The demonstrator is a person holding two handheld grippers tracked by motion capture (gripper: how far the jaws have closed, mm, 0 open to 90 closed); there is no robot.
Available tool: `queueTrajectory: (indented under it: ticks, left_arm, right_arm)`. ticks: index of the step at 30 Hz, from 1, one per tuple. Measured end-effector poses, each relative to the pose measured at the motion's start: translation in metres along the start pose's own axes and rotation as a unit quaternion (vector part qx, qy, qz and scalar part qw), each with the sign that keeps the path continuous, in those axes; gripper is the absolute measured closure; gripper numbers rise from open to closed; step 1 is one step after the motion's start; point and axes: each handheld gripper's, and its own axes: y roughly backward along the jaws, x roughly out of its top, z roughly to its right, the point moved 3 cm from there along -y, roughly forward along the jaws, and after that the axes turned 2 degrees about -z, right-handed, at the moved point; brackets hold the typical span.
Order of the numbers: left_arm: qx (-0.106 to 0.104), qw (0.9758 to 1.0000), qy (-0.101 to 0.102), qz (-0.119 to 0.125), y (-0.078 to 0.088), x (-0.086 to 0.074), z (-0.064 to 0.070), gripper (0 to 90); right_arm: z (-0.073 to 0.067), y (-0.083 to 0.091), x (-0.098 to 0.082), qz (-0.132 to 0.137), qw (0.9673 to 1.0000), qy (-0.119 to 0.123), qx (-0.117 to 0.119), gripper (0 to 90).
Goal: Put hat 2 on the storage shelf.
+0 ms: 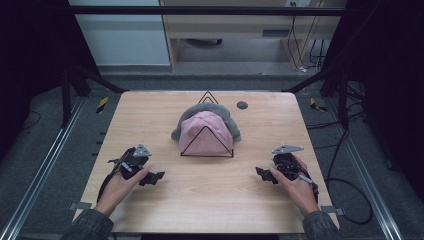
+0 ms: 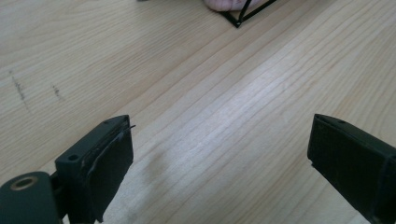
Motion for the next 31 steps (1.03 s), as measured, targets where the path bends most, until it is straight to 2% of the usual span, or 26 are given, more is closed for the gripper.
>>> queueTrajectory:
  ticks: [4,7,10,13,15,16,20,22,31]
  left_arm:
    - [0.003,0.9999,0.005,-0.010,-0.006,-0.005,-0.006,6.5]
    - [-0.004,0.9998,0.018,-0.011,-0.008,-0.008,-0.009,6.3]
    - [0.004,0.9997,0.017,-0.019,-0.009,-0.011,-0.011,5.7]
    - [0.001,0.9995,0.025,-0.021,-0.010,-0.014,-0.011,5.3]
    - [0.004,0.9991,0.024,-0.034,-0.013,-0.016,-0.011,4.9]
    - [0.013,0.9991,0.015,-0.036,-0.014,-0.017,-0.012,3.6]
    - [0.020,0.9993,0.021,-0.023,-0.015,-0.020,-0.015,0.5]
    - [0.018,0.9995,0.019,-0.015,-0.015,-0.022,-0.015,0.0]
    - [0.018,0.9997,0.017,-0.007,-0.014,-0.024,-0.017,0.0]
  right_arm:
    - [0.003,-0.005,-0.003,-0.007,0.9999,-0.010,-0.005,9.7]
    - [0.004,-0.009,-0.006,-0.014,0.9998,-0.012,-0.006,9.6]
    - [0.005,-0.011,-0.009,-0.020,0.9997,-0.013,-0.007,8.9]
    - [0.004,-0.012,-0.011,-0.017,0.9997,-0.009,-0.013,8.6]
    - [0.004,-0.013,-0.012,-0.013,0.9998,-0.009,-0.014,7.3]
    - [0.003,-0.013,-0.012,-0.011,0.9998,-0.006,-0.013,6.3]
    - [-0.002,-0.016,-0.016,-0.004,0.9993,0.015,-0.032,2.4]
    - [-0.003,-0.017,-0.018,0.012,0.9991,0.013,-0.037,1.3]
    - [-0.006,-0.015,-0.021,0.013,0.9991,0.012,-0.040,1.3]
